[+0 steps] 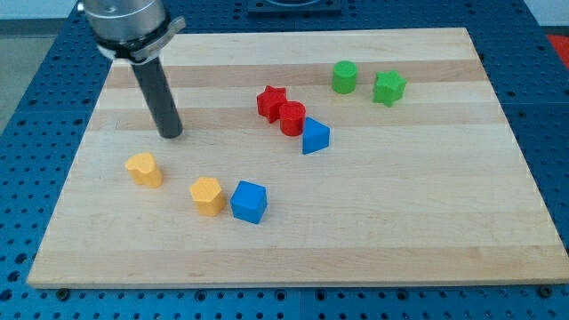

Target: Move the blue cube below the blue triangle

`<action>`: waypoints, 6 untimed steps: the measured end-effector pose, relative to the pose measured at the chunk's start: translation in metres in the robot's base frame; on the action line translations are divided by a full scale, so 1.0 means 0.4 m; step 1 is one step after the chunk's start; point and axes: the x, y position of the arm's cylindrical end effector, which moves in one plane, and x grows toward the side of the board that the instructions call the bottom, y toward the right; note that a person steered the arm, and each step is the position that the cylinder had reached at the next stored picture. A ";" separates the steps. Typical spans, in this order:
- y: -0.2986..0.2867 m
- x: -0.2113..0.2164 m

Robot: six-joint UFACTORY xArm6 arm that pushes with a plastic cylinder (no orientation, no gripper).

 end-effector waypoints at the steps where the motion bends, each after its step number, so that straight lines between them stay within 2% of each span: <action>1: -0.034 0.038; 2: 0.059 0.034; 5: 0.500 0.218; 6: 0.465 0.337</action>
